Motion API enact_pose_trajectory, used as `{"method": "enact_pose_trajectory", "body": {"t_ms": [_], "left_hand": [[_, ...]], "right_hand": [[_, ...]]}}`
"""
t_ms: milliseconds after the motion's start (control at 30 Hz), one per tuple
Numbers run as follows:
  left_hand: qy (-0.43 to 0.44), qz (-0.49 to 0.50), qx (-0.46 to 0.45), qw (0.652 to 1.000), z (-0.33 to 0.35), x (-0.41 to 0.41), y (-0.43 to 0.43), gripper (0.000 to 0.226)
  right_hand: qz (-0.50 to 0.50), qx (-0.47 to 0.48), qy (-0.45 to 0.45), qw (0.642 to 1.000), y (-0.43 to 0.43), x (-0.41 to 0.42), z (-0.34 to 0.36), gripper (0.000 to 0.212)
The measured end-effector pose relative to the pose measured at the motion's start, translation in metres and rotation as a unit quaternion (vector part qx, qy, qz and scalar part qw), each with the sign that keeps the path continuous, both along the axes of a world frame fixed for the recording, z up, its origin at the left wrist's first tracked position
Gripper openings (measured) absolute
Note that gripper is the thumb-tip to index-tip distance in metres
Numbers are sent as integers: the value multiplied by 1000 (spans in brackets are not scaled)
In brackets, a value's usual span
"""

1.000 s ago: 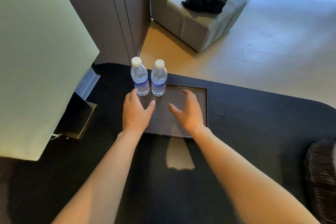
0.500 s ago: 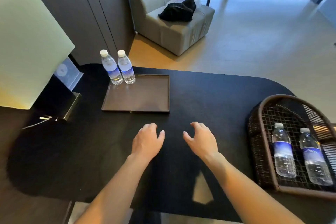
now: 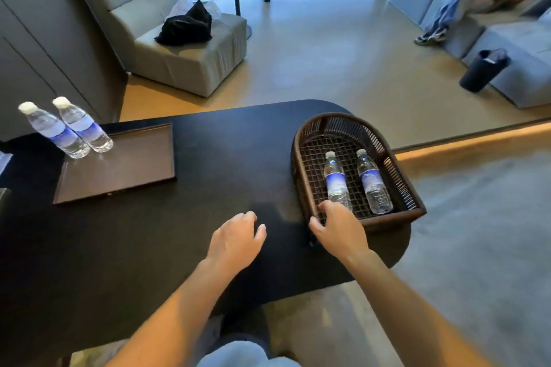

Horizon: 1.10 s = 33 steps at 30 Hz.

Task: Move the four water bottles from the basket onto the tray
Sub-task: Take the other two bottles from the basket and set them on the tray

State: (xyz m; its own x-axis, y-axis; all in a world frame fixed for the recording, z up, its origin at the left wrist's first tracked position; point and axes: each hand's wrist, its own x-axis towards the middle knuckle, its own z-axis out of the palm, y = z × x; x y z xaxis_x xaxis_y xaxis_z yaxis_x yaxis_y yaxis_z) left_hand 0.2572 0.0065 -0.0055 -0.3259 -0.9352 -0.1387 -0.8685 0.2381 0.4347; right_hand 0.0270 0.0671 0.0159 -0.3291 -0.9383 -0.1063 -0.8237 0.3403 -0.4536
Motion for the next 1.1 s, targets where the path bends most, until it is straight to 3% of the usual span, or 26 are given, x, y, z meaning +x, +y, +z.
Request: {"method": "enact_pose_trajectory", "body": {"t_ms": [267, 500, 667, 867, 1100], "left_hand": [[3, -133, -6, 991, 3, -124, -25, 26], [9, -161, 43, 986, -16, -217, -71, 28], [6, -104, 116, 988, -43, -266, -109, 41], [-1, -9, 152, 988, -79, -310, -148, 73], [22, 58, 211, 976, -106, -317, -173, 78]], "right_hand": [[-108, 21, -6, 994, 14, -97, 3, 39], [-148, 66, -23, 986, -17, -160, -4, 22], [-141, 102, -30, 984, -53, -192, -18, 26], [-125, 126, -52, 983, -87, -215, -39, 31], [-133, 137, -62, 979, -119, -223, -63, 47]]}}
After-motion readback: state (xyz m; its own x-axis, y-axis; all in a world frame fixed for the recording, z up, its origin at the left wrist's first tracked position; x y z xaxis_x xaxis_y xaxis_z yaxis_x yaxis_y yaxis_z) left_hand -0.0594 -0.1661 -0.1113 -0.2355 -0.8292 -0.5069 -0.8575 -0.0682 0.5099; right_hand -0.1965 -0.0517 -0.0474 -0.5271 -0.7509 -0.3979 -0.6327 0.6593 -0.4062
